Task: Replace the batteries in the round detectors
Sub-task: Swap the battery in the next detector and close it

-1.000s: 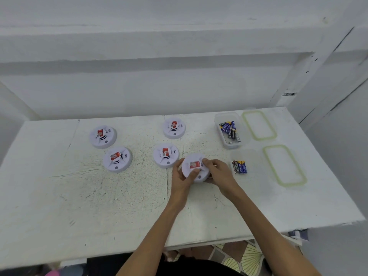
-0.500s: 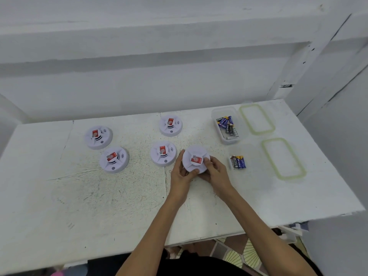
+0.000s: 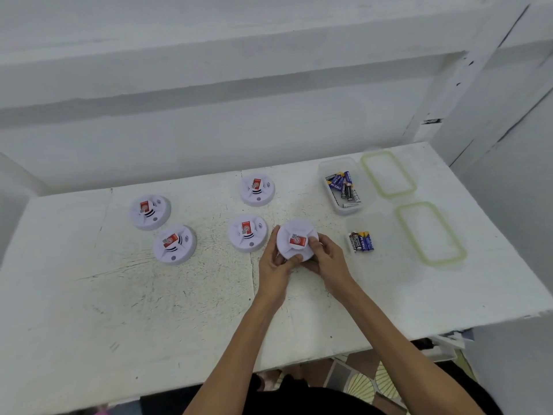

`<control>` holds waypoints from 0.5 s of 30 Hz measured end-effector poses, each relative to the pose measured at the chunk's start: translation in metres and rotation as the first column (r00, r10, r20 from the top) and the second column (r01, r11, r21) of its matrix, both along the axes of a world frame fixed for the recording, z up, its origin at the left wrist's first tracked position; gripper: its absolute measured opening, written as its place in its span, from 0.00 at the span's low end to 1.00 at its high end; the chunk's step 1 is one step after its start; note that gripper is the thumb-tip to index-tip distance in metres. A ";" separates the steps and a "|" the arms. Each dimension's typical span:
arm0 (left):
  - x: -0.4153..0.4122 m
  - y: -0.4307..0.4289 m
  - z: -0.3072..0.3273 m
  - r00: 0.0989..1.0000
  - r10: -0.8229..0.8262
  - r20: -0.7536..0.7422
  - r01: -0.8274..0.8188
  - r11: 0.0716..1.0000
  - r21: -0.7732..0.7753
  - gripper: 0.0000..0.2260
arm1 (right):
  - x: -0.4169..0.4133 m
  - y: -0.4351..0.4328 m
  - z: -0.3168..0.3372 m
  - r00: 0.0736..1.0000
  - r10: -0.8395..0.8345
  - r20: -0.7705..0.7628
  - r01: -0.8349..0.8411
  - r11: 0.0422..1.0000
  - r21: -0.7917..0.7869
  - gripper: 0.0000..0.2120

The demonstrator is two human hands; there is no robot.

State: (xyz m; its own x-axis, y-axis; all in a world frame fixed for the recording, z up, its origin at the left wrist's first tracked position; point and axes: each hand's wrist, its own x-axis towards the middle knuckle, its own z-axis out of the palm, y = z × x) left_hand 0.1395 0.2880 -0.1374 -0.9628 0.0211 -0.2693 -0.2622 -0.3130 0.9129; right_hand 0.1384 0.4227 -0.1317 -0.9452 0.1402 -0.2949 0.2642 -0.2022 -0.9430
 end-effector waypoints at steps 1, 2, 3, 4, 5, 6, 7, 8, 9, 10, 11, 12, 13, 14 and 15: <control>0.000 0.000 0.000 1.000 0.004 0.003 -0.004 1.000 -0.004 0.35 | 0.000 0.000 0.001 1.000 -0.002 -0.002 0.002 1.000 -0.005 0.14; 0.000 0.000 0.000 1.000 0.008 0.004 -0.008 1.000 -0.003 0.34 | 0.000 0.000 0.002 1.000 -0.003 -0.003 0.003 1.000 -0.011 0.14; 0.000 0.000 0.001 1.000 0.009 0.004 -0.009 1.000 -0.003 0.34 | 0.000 -0.001 0.003 1.000 -0.004 -0.004 0.004 1.000 -0.015 0.14; 0.000 0.000 0.001 1.000 0.007 0.002 -0.007 1.000 -0.004 0.34 | 0.000 -0.001 0.003 1.000 -0.005 -0.005 0.004 1.000 -0.015 0.13; 0.001 0.000 0.001 1.000 0.002 0.000 -0.002 1.000 -0.011 0.34 | 0.001 -0.001 0.003 1.000 -0.006 -0.005 0.006 1.000 -0.014 0.13; 0.002 0.001 0.002 1.000 -0.004 -0.005 0.004 1.000 -0.026 0.34 | 0.001 -0.001 0.003 1.000 -0.005 -0.005 0.005 1.000 -0.014 0.13; 0.002 0.001 0.002 1.000 -0.016 -0.014 0.015 0.999 -0.044 0.33 | 0.002 -0.001 0.002 1.000 -0.004 -0.004 0.004 1.000 -0.015 0.13; 0.003 0.000 0.003 0.999 -0.028 -0.022 0.027 0.998 -0.060 0.33 | 0.002 0.000 0.002 1.000 -0.004 -0.001 0.004 1.000 -0.019 0.13; 0.003 0.000 0.003 0.999 -0.037 -0.025 0.035 0.997 -0.068 0.32 | 0.002 0.000 0.002 1.000 -0.003 0.003 0.003 1.000 -0.026 0.13; 0.003 -0.001 0.005 0.999 -0.037 -0.018 0.036 0.997 -0.066 0.30 | 0.003 0.000 0.002 1.000 -0.001 0.007 0.001 0.999 -0.037 0.14; 0.003 -0.003 0.006 0.999 -0.033 0.001 0.033 0.999 -0.041 0.26 | 0.003 0.000 0.003 1.000 0.004 0.010 -0.004 0.999 -0.047 0.14; 0.001 -0.005 0.007 0.999 -0.027 0.035 0.026 1.000 0.013 0.23 | 0.003 0.000 0.004 1.000 0.010 0.012 -0.009 0.999 -0.051 0.14; 0.000 -0.007 0.007 0.997 -0.033 0.066 0.028 0.997 0.065 0.22 | 0.003 0.000 0.004 1.000 0.013 0.016 -0.012 0.999 -0.052 0.14; -0.001 -0.009 0.007 0.996 -0.041 0.083 0.033 0.995 0.095 0.21 | 0.003 0.000 0.004 1.000 0.017 0.019 -0.016 0.998 -0.054 0.14; -0.001 -0.010 0.007 0.995 -0.049 0.087 0.041 0.995 0.094 0.22 | 0.002 0.000 0.004 1.000 0.022 0.021 -0.020 0.998 -0.056 0.14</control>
